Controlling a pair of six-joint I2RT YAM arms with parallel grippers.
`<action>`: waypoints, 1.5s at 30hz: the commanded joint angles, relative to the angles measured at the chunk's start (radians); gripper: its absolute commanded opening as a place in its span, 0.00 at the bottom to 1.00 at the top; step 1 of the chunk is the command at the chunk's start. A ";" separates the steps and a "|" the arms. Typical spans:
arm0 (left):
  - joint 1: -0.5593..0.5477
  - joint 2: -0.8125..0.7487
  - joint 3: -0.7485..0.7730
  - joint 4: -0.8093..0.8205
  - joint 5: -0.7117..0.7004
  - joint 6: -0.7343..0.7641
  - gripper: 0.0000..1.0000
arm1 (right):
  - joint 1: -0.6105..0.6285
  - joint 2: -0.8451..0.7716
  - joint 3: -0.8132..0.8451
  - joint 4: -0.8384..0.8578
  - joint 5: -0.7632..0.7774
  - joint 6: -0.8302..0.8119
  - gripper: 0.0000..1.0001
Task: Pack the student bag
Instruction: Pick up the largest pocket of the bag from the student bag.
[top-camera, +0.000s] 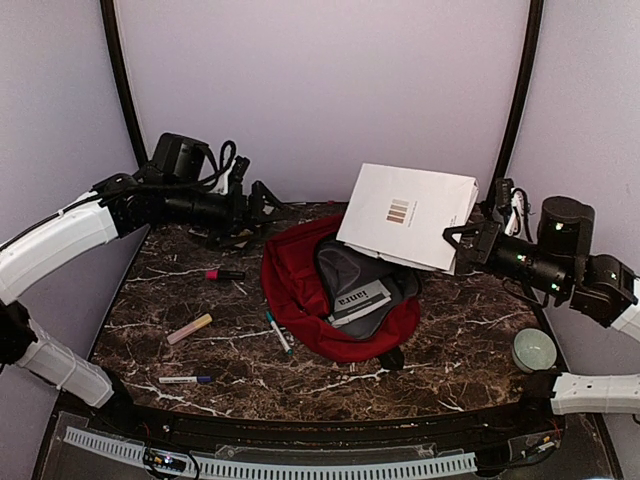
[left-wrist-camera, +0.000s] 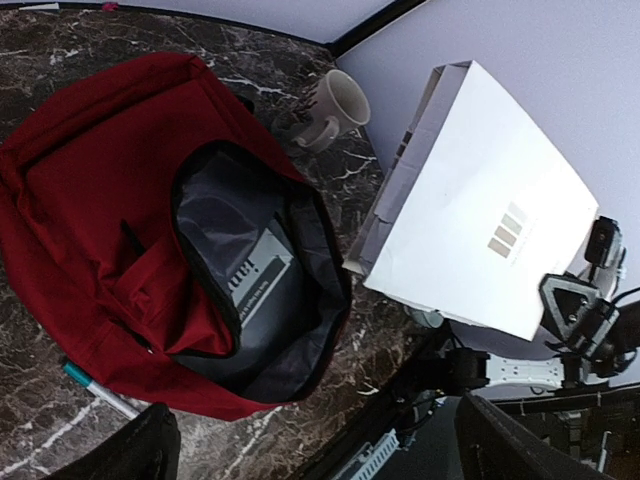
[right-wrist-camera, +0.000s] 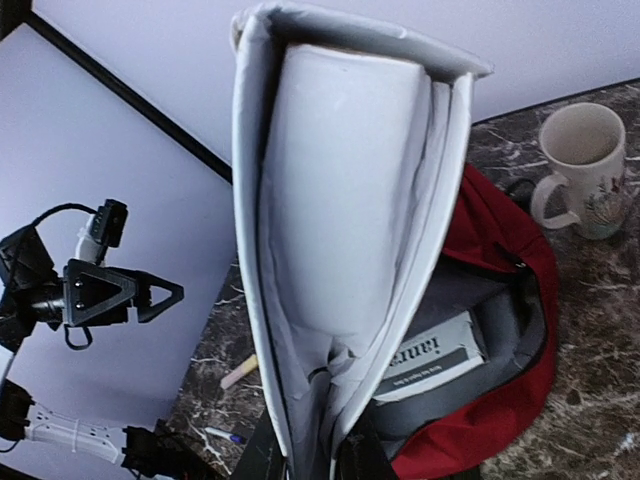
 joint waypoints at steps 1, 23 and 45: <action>-0.007 0.113 0.082 -0.134 -0.117 0.230 0.99 | -0.007 0.019 0.116 -0.197 0.194 0.020 0.00; -0.007 0.679 0.376 -0.066 0.070 0.227 0.48 | -0.007 0.037 0.190 -0.419 0.220 0.291 0.00; -0.008 0.711 0.376 -0.025 0.070 0.181 0.33 | -0.006 -0.032 0.103 -0.414 0.109 0.351 0.00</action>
